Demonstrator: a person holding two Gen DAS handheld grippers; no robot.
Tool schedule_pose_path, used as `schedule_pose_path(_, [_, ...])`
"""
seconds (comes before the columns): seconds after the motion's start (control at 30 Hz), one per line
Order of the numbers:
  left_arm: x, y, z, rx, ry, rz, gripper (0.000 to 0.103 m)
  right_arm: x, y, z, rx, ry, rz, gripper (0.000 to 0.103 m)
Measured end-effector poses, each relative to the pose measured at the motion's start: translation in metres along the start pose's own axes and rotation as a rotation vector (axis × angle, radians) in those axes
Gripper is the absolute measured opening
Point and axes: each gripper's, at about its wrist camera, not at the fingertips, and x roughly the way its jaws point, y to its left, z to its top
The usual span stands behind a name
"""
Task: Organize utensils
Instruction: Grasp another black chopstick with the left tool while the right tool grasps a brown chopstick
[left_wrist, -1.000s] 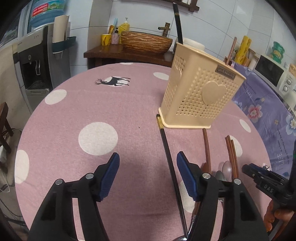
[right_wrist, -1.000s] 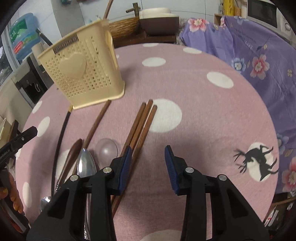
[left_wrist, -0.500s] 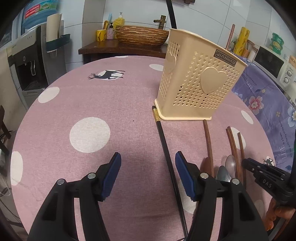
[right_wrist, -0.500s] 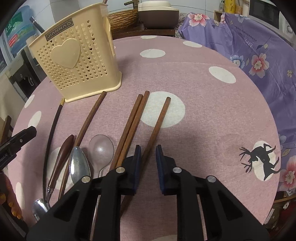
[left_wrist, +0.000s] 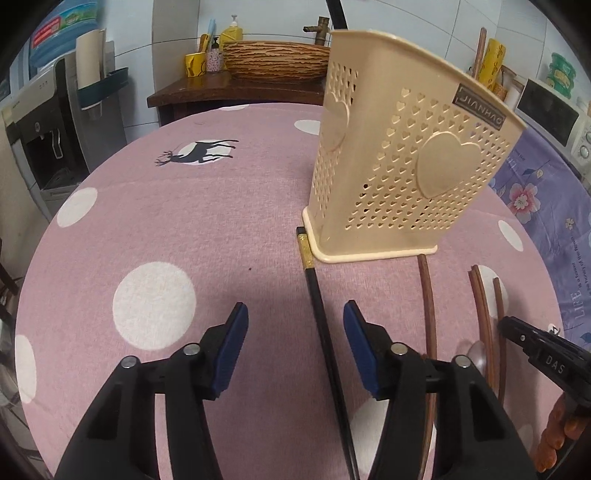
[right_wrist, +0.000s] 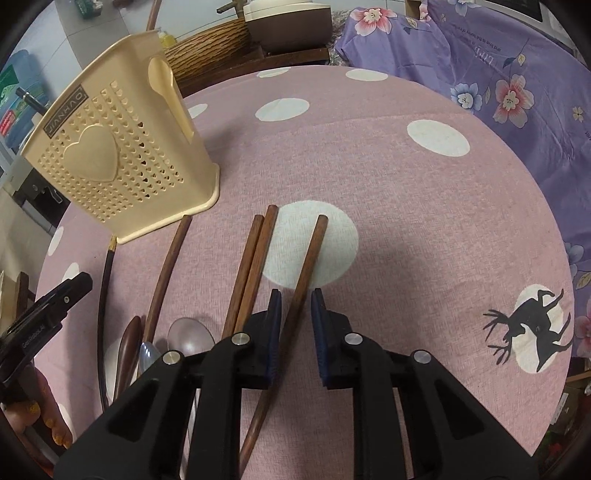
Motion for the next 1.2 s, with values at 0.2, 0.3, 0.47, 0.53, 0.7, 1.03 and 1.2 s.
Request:
schedule_pose_path(0.2, [0.022, -0.004, 0.012, 0.007, 0.021, 0.035, 0.037, 0.003, 0.002, 0.003, 0.0, -0.002, -0.014, 0.018])
schedule_pose_path(0.3, [0.027, -0.005, 0.016, 0.014, 0.021, 0.046, 0.035, 0.005, 0.004, 0.006, 0.003, -0.001, -0.023, 0.017])
schedule_pose_path(0.47, [0.031, -0.011, 0.02, 0.047, 0.017, 0.08, 0.027, 0.007, 0.007, 0.008, 0.012, -0.008, -0.043, 0.017])
schedule_pose_path(0.53, [0.032, -0.012, 0.02, 0.065, 0.009, 0.105, 0.02, 0.009, 0.009, 0.009, 0.012, -0.013, -0.051, 0.017])
schedule_pose_path(0.7, [0.032, -0.009, 0.021, 0.064, 0.004, 0.119, 0.011, 0.011, 0.012, 0.009, 0.009, -0.025, -0.065, 0.01])
schedule_pose_path(1.03, [0.032, -0.007, 0.019, 0.055, 0.003, 0.114, 0.01, 0.012, 0.015, 0.009, -0.013, -0.033, -0.071, 0.009])
schedule_pose_path(1.2, [0.032, -0.005, 0.02, 0.034, -0.001, 0.109, 0.009, 0.013, 0.012, 0.009, -0.001, -0.037, -0.047, 0.008])
